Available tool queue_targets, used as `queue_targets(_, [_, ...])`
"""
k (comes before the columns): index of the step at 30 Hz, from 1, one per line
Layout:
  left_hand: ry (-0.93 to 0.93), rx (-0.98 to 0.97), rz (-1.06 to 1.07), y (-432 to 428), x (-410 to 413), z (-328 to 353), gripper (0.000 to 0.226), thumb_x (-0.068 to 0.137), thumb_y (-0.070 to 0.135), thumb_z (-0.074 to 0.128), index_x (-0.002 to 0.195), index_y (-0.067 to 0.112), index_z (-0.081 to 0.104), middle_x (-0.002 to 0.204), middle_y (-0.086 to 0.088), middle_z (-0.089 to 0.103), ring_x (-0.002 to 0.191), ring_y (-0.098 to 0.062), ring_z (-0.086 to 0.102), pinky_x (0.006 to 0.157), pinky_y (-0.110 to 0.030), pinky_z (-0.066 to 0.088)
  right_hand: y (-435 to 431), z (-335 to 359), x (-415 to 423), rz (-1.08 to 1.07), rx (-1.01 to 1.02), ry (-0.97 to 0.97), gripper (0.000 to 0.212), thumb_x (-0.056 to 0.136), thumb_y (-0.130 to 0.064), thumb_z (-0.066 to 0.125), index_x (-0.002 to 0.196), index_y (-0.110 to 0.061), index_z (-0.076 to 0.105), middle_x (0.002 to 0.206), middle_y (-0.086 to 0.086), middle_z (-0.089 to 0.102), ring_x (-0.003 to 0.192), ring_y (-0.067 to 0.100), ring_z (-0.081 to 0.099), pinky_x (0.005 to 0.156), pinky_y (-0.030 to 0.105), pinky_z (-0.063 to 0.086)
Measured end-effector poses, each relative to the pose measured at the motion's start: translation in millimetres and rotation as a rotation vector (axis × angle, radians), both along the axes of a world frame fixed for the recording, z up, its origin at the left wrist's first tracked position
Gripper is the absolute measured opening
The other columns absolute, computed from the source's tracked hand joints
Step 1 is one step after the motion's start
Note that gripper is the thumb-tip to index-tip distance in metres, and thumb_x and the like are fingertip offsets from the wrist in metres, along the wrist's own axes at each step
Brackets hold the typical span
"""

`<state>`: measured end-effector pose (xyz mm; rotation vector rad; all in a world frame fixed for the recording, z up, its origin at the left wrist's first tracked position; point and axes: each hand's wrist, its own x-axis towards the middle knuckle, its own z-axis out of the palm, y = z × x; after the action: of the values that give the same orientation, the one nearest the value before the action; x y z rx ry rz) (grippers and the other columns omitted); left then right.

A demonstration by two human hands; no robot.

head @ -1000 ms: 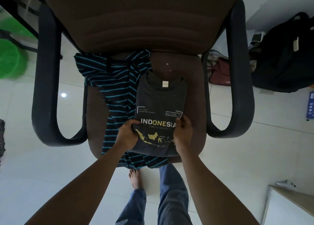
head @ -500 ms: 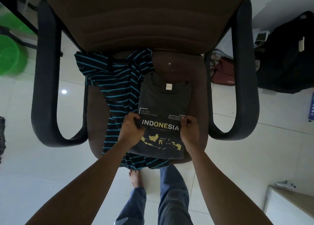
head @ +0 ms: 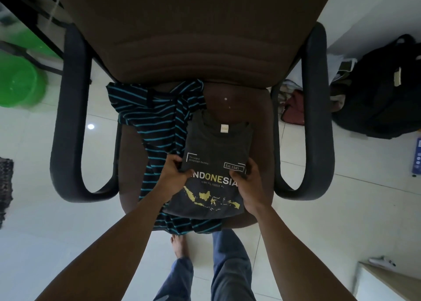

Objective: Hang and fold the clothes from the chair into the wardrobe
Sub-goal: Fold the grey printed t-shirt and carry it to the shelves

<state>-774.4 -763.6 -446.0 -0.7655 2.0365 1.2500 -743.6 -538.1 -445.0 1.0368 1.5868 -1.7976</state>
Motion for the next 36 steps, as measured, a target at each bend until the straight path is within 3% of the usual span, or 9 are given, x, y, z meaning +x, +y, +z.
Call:
queue_targets(3, [0.025,-0.014,-0.029,0,-5,7,0.031,0.091,0.005,0.066,0.108,0.015,0.042,0.106,-0.013,0.061,0.095,-0.028,0.064,0.074,-0.037,0.056,2,14,-3,0.048,0.034,0.084,0.092,0.084,-0.015,0.078,0.153,-0.034,0.020,0.133,-0.006,0.056,0.115,0.009,0.060,0.097,0.034,0.052])
queue_targets(6, [-0.003,-0.020,-0.028,1,-7,16,0.042,0.090,0.012,0.067,0.117,0.026,0.039,0.111,-0.009,0.064,0.097,-0.027,0.065,0.085,-0.048,0.057,4,22,-6,0.082,0.051,0.126,0.087,0.084,-0.006,0.076,0.151,-0.034,0.028,0.133,-0.005,0.057,0.118,0.010,0.059,0.096,0.030,0.052])
queue_targets(9, [-0.011,-0.096,-0.056,6,-1,17,0.058,0.079,0.025,0.079,0.123,0.028,0.040,0.116,-0.005,0.056,0.099,-0.023,0.061,0.089,-0.042,0.055,5,28,-9,0.061,0.021,0.103,0.069,0.088,0.001,0.068,0.142,-0.033,0.043,0.128,-0.003,0.060,0.113,0.009,0.061,0.084,0.023,0.056])
queue_targets(14, [-0.058,-0.102,0.074,22,14,8,0.041,0.084,0.024,0.077,0.102,0.021,0.040,0.093,-0.003,0.057,0.082,-0.020,0.059,0.077,-0.041,0.055,5,30,-9,-0.078,-0.125,-0.071,0.039,0.093,0.001,0.060,0.122,-0.025,0.063,0.116,0.004,0.069,0.106,0.022,0.066,0.083,0.038,0.059])
queue_targets(18, [-0.082,-0.005,0.116,27,18,-1,0.054,0.082,0.027,0.080,0.115,0.023,0.037,0.106,0.003,0.056,0.099,-0.021,0.062,0.092,-0.043,0.055,13,22,-7,-0.125,-0.189,-0.149,0.034,0.093,0.000,0.059,0.116,-0.024,0.068,0.110,0.007,0.072,0.101,0.026,0.067,0.078,0.038,0.058])
queue_targets(24, [-0.040,0.062,0.054,32,23,-4,0.051,0.088,0.001,0.069,0.118,0.022,0.034,0.106,-0.011,0.065,0.093,-0.029,0.068,0.085,-0.046,0.058,21,14,-2,0.127,-0.002,-0.039,0.038,0.092,-0.001,0.064,0.111,-0.034,0.065,0.121,0.003,0.066,0.107,0.017,0.065,0.086,0.033,0.059])
queue_targets(28, [-0.026,0.192,0.049,30,22,7,0.094,0.086,-0.010,0.066,0.150,0.038,0.017,0.101,-0.007,0.075,0.096,-0.024,0.072,0.088,-0.046,0.057,23,23,1,0.234,0.064,0.030,0.035,0.093,-0.002,0.063,0.113,-0.029,0.068,0.121,0.001,0.063,0.103,0.006,0.062,0.072,0.015,0.056])
queue_targets(32, [0.030,0.329,0.120,28,15,35,0.092,0.084,-0.015,0.065,0.155,0.026,0.025,0.127,-0.005,0.066,0.113,-0.021,0.066,0.098,-0.046,0.053,25,43,2,0.186,0.053,0.014,0.035,0.092,-0.003,0.064,0.112,-0.031,0.069,0.118,0.004,0.068,0.103,0.015,0.068,0.079,0.029,0.060])
queue_targets(36, [0.044,0.410,0.161,22,12,80,0.078,0.087,-0.013,0.063,0.148,0.029,0.039,0.129,-0.004,0.065,0.114,-0.020,0.065,0.096,-0.041,0.055,25,80,5,0.120,0.033,0.037,0.034,0.090,-0.003,0.066,0.107,-0.033,0.069,0.113,0.005,0.070,0.102,0.020,0.070,0.087,0.042,0.060])
